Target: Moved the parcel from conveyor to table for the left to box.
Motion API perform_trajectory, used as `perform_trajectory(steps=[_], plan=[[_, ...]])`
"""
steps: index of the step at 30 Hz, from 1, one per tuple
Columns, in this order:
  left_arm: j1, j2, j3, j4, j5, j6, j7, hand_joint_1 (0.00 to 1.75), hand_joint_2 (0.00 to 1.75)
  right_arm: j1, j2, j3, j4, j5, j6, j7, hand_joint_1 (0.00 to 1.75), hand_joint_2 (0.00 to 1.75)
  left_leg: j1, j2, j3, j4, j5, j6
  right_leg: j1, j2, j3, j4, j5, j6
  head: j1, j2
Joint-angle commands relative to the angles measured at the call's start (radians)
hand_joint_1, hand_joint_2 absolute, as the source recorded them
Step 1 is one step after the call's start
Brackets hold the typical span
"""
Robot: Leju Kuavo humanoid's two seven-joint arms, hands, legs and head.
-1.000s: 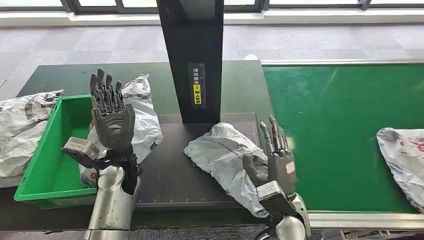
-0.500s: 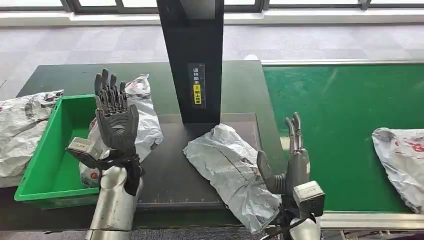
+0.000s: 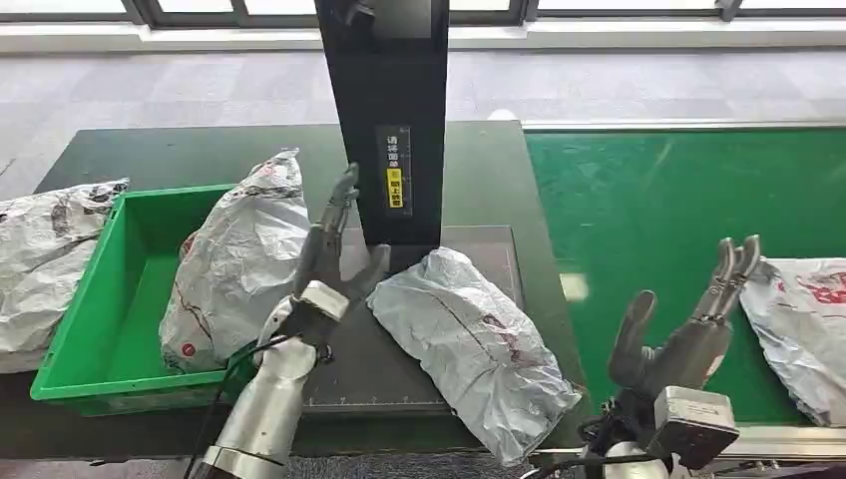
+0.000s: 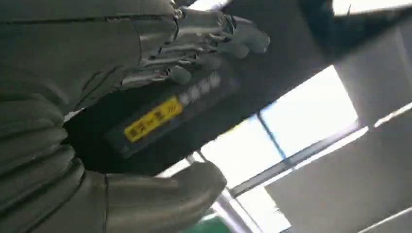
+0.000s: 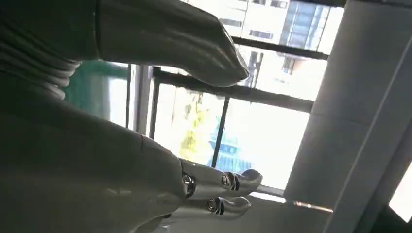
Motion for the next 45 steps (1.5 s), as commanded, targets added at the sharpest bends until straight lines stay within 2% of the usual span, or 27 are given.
perform_trajectory(steps=[1,3,5,6,8,9,11,12,13,16,22,23,24,26,32,34,35,38,41,42,43,45], plan=[[-0.122,-0.016,-0.178,0.350,-0.060,0.066,0.026,0.00,1.75,-0.005,-0.050,0.023,0.010,0.022,-0.045,0.003,0.00,0.00,-0.001,0.005,0.002,-0.001,0.000,0.001,0.000,-0.002,0.002,-0.001,0.000,-0.001,0.000,0.000],[-0.122,-0.016,-0.178,0.350,-0.060,0.066,0.026,0.00,1.75,-0.005,-0.050,0.023,0.010,0.022,-0.045,0.003,0.00,0.00,0.000,0.006,0.002,-0.001,0.000,0.001,0.000,0.001,0.001,-0.001,0.000,-0.001,0.000,0.000],[-0.122,-0.016,-0.178,0.350,-0.060,0.066,0.026,0.00,1.75,-0.005,-0.050,0.023,0.010,0.022,-0.045,0.003,0.00,0.00,-0.001,0.006,0.003,-0.001,0.000,0.001,0.001,-0.001,0.002,-0.001,0.000,-0.002,0.000,0.000],[-0.157,-0.016,-0.286,0.442,-0.127,0.102,0.121,0.00,1.75,0.001,-0.049,0.010,0.023,0.062,-0.096,0.003,0.00,0.00,-0.001,0.006,0.003,-0.002,0.000,0.001,0.001,-0.003,0.003,-0.002,0.000,-0.002,0.000,0.000],[-0.185,-0.016,-0.408,0.513,-0.108,0.140,0.194,0.00,1.75,0.007,-0.057,0.009,0.016,0.058,-0.110,0.003,0.00,0.00,-0.001,0.003,0.002,-0.001,0.000,0.001,0.001,-0.002,0.002,-0.001,0.000,-0.001,0.000,0.000],[-0.218,-0.016,-0.530,0.583,-0.109,0.180,0.272,0.00,1.75,0.009,-0.059,0.006,0.011,0.052,-0.116,0.003,0.00,0.00,0.000,0.002,0.003,-0.001,0.000,0.001,0.002,-0.006,0.003,-0.002,0.000,-0.001,0.000,0.000],[-0.236,-0.016,-0.620,0.643,-0.099,0.176,0.336,0.00,1.75,0.004,-0.059,0.001,0.017,0.051,-0.110,0.003,0.00,0.00,0.000,0.000,0.003,-0.002,0.000,0.003,0.002,-0.011,0.005,-0.003,-0.001,-0.001,0.000,0.000],[-0.244,-0.016,-0.671,0.678,-0.121,0.188,0.386,0.00,1.75,-0.002,-0.059,-0.002,0.026,0.051,-0.107,0.003,0.00,0.00,-0.001,0.000,0.002,-0.001,0.000,0.002,0.001,-0.007,0.003,-0.002,-0.001,-0.001,0.000,0.000],[-0.249,-0.016,-0.701,0.702,-0.149,0.191,0.425,0.00,1.75,-0.005,-0.058,-0.004,0.031,0.051,-0.104,0.003,0.00,0.00,-0.001,0.003,0.003,-0.001,0.000,0.001,0.000,-0.002,0.002,-0.001,0.000,0.000,0.000,0.000],[-0.246,-0.016,-0.795,0.747,-0.219,0.131,0.509,0.00,1.75,-0.015,-0.065,0.002,0.049,0.044,-0.098,0.003,0.00,0.00,-0.001,0.006,0.003,-0.002,-0.001,0.001,0.000,0.000,0.002,-0.002,0.000,-0.001,0.000,0.000],[-0.214,-0.016,-0.881,0.756,-0.262,0.041,0.551,0.00,1.75,-0.042,-0.069,0.015,0.091,0.032,-0.108,0.003,0.00,0.00,-0.001,0.008,0.003,-0.002,-0.001,0.002,0.000,0.003,0.001,-0.002,0.001,-0.001,0.000,0.000],[-0.209,-0.016,-0.896,0.750,-0.264,0.021,0.552,0.12,1.75,-0.051,-0.069,0.017,0.100,0.031,-0.112,0.003,0.00,0.00,-0.001,0.008,0.003,-0.001,-0.002,0.002,0.001,0.002,0.002,-0.002,0.001,-0.001,0.000,0.000],[-0.206,-0.016,-0.904,0.746,-0.264,0.010,0.553,1.75,1.75,-0.054,-0.070,0.019,0.105,0.031,-0.115,0.003,0.00,0.00,-0.001,0.010,0.005,-0.002,-0.002,0.002,0.001,0.002,0.003,-0.003,0.001,-0.001,0.000,0.000],[-0.205,-0.016,-0.930,0.746,-0.268,-0.013,0.558,1.75,1.75,-0.055,-0.072,0.024,0.107,0.030,-0.121,0.003,0.00,0.00,-0.001,0.013,0.006,-0.004,-0.002,0.003,0.002,0.001,0.005,-0.005,0.002,-0.002,0.000,0.000],[-0.205,-0.016,-0.957,0.746,-0.277,-0.019,0.581,1.75,1.75,-0.041,-0.078,0.032,0.098,0.026,-0.126,0.003,0.00,0.00,-0.001,0.005,0.008,-0.003,-0.002,0.003,0.000,-0.001,0.009,-0.003,-0.001,0.000,0.000,0.000],[-0.208,-0.016,-0.967,0.747,-0.280,-0.019,0.592,1.75,1.75,-0.035,-0.080,0.035,0.093,0.026,-0.126,0.003,0.00,0.00,-0.001,0.008,0.009,-0.004,-0.002,0.004,0.001,-0.002,0.010,-0.005,0.000,0.000,0.000,0.000],[-0.209,-0.016,-0.971,0.747,-0.283,-0.015,0.596,1.75,1.75,-0.035,-0.081,0.036,0.093,0.025,-0.126,0.003,0.00,0.00,-0.001,0.005,0.009,-0.002,-0.003,0.004,0.000,-0.002,0.010,-0.003,-0.001,0.001,0.000,0.000],[-0.213,-0.016,-0.981,0.742,-0.289,0.013,0.614,1.75,1.75,-0.033,-0.081,0.037,0.092,0.024,-0.126,0.003,0.00,0.00,-0.001,0.008,0.011,-0.004,-0.003,0.005,0.001,-0.003,0.012,-0.005,-0.001,0.000,0.000,0.000],[-0.219,-0.016,-0.982,0.737,-0.303,0.088,0.639,1.75,1.75,-0.029,-0.080,0.036,0.091,0.026,-0.125,0.003,0.00,0.00,-0.001,0.005,0.012,-0.003,-0.003,0.004,0.000,-0.002,0.013,-0.003,-0.002,0.001,0.000,0.000],[-0.225,-0.016,-0.969,0.730,-0.317,0.203,0.657,1.75,1.75,-0.023,-0.079,0.035,0.088,0.028,-0.121,0.003,0.00,0.00,-0.001,0.009,0.013,-0.005,-0.003,0.005,0.001,-0.003,0.013,-0.005,-0.001,-0.001,0.000,0.000],[-0.233,-0.016,-0.963,0.726,-0.337,0.286,0.681,1.75,1.75,-0.019,-0.078,0.034,0.086,0.029,-0.119,0.003,0.00,0.00,-0.001,0.007,0.012,-0.003,-0.003,0.004,0.001,-0.003,0.013,-0.004,-0.002,0.000,0.000,0.000],[-0.245,-0.016,-0.955,0.719,-0.337,0.270,0.681,1.75,1.75,-0.015,-0.077,0.033,0.081,0.030,-0.116,0.003,0.00,0.00,-0.001,0.006,0.011,-0.002,-0.003,0.004,0.001,-0.003,0.012,-0.003,-0.002,0.000,0.000,0.000]])
